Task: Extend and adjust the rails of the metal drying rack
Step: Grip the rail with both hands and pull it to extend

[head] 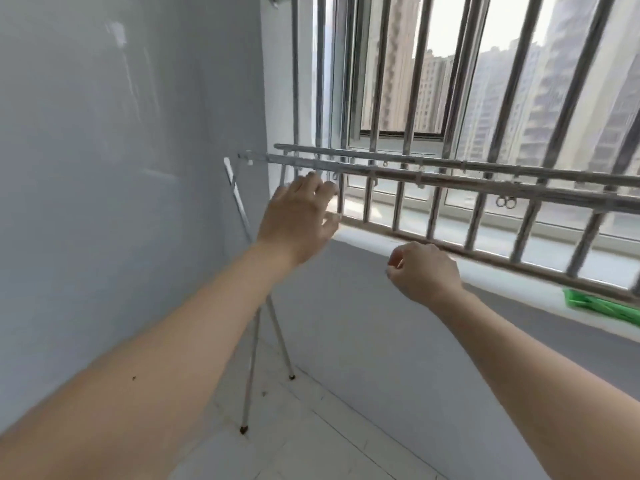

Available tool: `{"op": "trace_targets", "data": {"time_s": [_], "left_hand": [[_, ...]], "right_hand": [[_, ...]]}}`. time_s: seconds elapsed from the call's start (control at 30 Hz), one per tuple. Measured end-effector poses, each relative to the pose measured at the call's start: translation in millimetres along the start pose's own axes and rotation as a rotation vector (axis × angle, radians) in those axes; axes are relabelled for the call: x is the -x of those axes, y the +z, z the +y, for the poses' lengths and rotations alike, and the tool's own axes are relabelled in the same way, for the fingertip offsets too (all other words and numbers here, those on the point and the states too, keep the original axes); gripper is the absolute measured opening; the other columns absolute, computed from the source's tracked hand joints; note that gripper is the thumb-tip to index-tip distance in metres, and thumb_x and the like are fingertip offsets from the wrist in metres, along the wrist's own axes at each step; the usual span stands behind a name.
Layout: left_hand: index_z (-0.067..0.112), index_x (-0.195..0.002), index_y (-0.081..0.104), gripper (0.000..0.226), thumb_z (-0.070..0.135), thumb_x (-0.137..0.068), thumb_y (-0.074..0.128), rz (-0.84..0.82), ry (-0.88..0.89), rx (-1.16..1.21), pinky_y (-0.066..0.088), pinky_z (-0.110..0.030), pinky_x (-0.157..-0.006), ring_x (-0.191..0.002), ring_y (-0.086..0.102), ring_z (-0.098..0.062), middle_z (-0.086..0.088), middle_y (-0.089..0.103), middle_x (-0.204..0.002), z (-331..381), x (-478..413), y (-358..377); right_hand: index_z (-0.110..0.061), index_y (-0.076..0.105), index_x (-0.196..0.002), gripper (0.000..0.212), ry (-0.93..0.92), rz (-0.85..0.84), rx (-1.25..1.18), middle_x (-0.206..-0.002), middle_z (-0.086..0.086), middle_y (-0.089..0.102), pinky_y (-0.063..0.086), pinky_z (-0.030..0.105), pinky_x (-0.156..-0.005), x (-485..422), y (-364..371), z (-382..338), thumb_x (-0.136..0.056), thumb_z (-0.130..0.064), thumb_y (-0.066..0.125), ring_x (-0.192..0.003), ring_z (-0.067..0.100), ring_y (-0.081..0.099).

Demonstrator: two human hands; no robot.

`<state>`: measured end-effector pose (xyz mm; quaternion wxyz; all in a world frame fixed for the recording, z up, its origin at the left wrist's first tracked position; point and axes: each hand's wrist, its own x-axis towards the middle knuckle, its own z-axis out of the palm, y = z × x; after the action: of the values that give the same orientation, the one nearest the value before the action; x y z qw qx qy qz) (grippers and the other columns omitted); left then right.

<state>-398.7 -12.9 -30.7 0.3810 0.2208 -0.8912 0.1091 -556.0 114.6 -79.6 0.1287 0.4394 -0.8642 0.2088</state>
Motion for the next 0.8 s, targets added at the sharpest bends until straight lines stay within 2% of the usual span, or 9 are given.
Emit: {"op": "trace_targets", "data": {"time_s": [0.17,0.3,0.47,0.6,0.7,0.8], "left_hand": [[0.012,-0.113,0.057,0.031,0.025,-0.085,0.058,-0.020,-0.137,-0.051,0.038,-0.041,-0.089,-0.102,0.050,-0.029,-0.010,0.055,-0.107,-87.9,28.9,-3.9],[0.013,-0.114,0.057,0.033,0.023,-0.083,0.060,-0.034,-0.208,-0.084,0.037,-0.040,-0.091,-0.104,0.050,-0.028,-0.009,0.055,-0.107,-153.1,40.5,3.1],[0.014,-0.116,0.056,0.036,0.022,-0.082,0.061,-0.004,-0.208,-0.123,0.037,-0.039,-0.091,-0.103,0.050,-0.027,-0.008,0.054,-0.109,-221.5,18.6,24.2],[0.015,-0.118,0.054,0.038,0.022,-0.081,0.062,0.036,-0.163,-0.132,0.037,-0.037,-0.089,-0.104,0.049,-0.027,-0.007,0.053,-0.111,-266.4,-28.2,49.7],[0.016,-0.121,0.051,0.042,0.023,-0.081,0.061,0.005,-0.125,-0.139,0.036,-0.037,-0.091,-0.108,0.046,-0.026,-0.006,0.051,-0.116,-298.9,-57.7,67.5],[0.017,-0.124,0.048,0.047,0.021,-0.080,0.062,0.017,-0.112,-0.135,0.036,-0.038,-0.092,-0.109,0.046,-0.026,-0.006,0.049,-0.119,-332.5,-78.2,83.6]], "right_hand": [[-0.023,0.073,-0.090,0.022,-0.075,-0.057,-0.030,-0.091,0.002,0.071,0.051,0.031,-0.070,-27.9,38.6,-76.7,-0.082,-0.022,0.053,-0.086,0.027,0.063],[-0.024,0.071,-0.084,0.021,-0.147,-0.035,-0.028,-0.086,0.002,0.069,0.042,0.028,-0.062,-63.6,67.6,-130.6,-0.081,-0.020,0.051,-0.076,0.025,0.056],[-0.020,0.070,-0.078,0.020,-0.204,0.115,-0.053,-0.070,0.002,0.061,0.034,0.027,-0.056,-125.2,88.7,-189.4,-0.081,-0.020,0.050,-0.066,0.026,0.049],[-0.021,0.064,-0.071,0.018,-0.231,0.226,-0.071,-0.074,0.002,0.067,0.031,0.027,-0.055,-180.1,103.9,-217.0,-0.082,-0.020,0.049,-0.067,0.028,0.053],[-0.021,0.069,-0.079,0.019,-0.239,0.312,-0.065,-0.075,0.002,0.070,0.034,0.028,-0.057,-216.1,108.1,-235.3,-0.083,-0.023,0.051,-0.074,0.030,0.063],[-0.020,0.071,-0.083,0.017,-0.275,0.496,-0.065,-0.082,-0.001,0.071,0.031,0.027,-0.059,-247.6,111.4,-257.0,-0.085,-0.022,0.055,-0.081,0.027,0.064]]}}
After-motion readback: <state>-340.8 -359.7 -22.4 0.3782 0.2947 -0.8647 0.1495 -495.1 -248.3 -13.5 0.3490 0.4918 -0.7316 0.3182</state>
